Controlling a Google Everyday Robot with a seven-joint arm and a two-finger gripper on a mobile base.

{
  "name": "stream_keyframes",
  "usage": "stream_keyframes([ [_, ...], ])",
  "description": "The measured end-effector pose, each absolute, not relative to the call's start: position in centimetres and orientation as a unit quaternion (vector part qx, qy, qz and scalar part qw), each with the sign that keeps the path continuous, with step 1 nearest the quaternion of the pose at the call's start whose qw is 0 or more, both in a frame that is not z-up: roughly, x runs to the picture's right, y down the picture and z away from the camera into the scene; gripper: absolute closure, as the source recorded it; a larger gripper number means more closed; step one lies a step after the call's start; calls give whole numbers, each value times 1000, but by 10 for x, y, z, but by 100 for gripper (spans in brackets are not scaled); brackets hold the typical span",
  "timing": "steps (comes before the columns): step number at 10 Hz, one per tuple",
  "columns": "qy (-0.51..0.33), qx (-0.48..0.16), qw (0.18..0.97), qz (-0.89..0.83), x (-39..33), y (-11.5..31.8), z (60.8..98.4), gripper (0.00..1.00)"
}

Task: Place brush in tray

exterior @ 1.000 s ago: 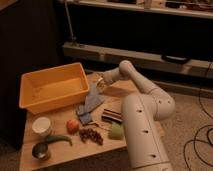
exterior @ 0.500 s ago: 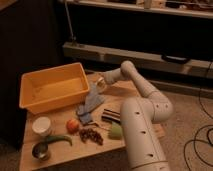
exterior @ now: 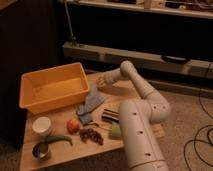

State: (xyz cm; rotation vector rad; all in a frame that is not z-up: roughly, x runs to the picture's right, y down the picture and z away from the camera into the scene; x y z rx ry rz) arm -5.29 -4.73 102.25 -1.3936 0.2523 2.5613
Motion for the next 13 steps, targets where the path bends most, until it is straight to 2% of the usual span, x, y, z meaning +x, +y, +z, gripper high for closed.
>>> stream_keyframes([
  [2, 85, -474, 106, 870, -52, -48, 1022, 100],
  [5, 85, -474, 105, 870, -52, -48, 1022, 100],
  [8, 109, -459, 167, 866, -59, -59, 1007, 100],
  [11, 75, -438, 185, 876, -41, -72, 970, 100],
  [13, 41, -419, 211, 882, -33, -91, 916, 100],
])
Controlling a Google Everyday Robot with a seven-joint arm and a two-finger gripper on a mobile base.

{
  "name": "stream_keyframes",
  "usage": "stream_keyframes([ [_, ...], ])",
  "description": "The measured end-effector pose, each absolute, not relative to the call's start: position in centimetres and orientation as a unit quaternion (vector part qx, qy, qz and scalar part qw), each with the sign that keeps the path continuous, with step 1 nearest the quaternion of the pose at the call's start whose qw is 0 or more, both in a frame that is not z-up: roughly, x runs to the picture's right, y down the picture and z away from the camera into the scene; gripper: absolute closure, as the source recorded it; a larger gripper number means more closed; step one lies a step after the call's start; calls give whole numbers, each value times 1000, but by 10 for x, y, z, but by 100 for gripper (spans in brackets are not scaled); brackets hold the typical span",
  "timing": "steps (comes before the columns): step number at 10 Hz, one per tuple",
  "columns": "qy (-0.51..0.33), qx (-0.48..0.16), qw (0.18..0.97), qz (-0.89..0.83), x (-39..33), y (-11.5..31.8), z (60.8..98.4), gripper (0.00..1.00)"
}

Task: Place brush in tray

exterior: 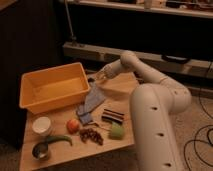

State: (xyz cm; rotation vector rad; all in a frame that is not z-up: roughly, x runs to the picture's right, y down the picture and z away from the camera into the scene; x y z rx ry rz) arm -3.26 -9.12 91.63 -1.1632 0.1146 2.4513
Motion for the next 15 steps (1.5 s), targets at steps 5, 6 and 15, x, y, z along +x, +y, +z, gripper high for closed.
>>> stream_keyframes([
  [5, -25, -352, 266, 897, -5, -99, 791, 100],
  [6, -39, -335, 271, 901, 5, -93, 773, 100],
  [15, -137, -342, 338, 866, -74, -152, 749, 100],
])
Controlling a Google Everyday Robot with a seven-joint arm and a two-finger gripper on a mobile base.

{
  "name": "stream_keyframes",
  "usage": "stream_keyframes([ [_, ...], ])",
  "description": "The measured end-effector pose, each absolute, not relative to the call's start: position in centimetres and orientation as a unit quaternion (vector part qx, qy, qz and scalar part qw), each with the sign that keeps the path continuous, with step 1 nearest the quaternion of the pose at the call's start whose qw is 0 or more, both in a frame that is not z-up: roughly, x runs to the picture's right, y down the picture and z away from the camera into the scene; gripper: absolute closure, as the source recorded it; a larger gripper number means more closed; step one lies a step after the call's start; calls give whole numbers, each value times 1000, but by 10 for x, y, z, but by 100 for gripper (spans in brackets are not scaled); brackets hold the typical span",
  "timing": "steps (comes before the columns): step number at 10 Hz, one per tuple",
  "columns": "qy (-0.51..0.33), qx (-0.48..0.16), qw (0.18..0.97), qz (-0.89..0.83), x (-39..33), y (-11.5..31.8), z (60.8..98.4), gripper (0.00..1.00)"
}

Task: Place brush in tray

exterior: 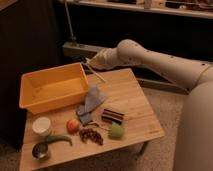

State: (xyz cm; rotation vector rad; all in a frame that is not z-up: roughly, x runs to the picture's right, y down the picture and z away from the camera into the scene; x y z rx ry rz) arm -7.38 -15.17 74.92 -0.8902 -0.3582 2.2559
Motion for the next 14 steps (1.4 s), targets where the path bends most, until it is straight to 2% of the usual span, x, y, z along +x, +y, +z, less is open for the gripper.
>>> stream_keyframes([
  [5, -185, -392, 387, 814, -144, -195, 738, 100],
  [8, -261, -481, 358, 757, -157, -197, 734, 100],
  [9, -268, -502, 356, 741, -164, -196, 731, 97],
  [11, -256, -539, 377, 708, -186, -186, 726, 76],
  [14, -219, -556, 413, 687, -214, -171, 731, 46],
])
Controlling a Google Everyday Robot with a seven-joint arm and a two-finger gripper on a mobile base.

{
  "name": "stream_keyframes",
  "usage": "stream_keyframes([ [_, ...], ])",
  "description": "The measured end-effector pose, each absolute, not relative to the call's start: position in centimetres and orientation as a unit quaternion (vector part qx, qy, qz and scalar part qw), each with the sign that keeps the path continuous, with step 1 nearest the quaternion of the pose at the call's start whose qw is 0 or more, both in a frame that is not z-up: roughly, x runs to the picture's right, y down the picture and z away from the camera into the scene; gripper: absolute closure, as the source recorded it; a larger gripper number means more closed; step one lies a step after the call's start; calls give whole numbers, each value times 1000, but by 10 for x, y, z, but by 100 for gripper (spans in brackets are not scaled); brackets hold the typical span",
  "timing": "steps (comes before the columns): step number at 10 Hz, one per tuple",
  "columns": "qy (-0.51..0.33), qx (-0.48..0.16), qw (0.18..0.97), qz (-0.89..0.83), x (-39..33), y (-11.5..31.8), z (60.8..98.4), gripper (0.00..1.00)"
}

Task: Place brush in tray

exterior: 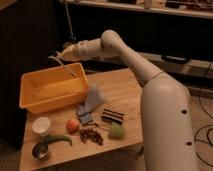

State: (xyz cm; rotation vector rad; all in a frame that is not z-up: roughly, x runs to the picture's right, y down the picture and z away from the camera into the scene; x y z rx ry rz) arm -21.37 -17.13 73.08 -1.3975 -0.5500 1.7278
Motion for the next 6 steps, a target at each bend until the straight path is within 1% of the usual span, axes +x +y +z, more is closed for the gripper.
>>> stream_keyframes([
  [1, -211, -557, 418, 687, -216, -167, 734, 36],
  [3, -198, -559, 418, 688, -216, -162, 739, 21],
  [6, -193, -565, 420, 684, -217, -158, 740, 20],
])
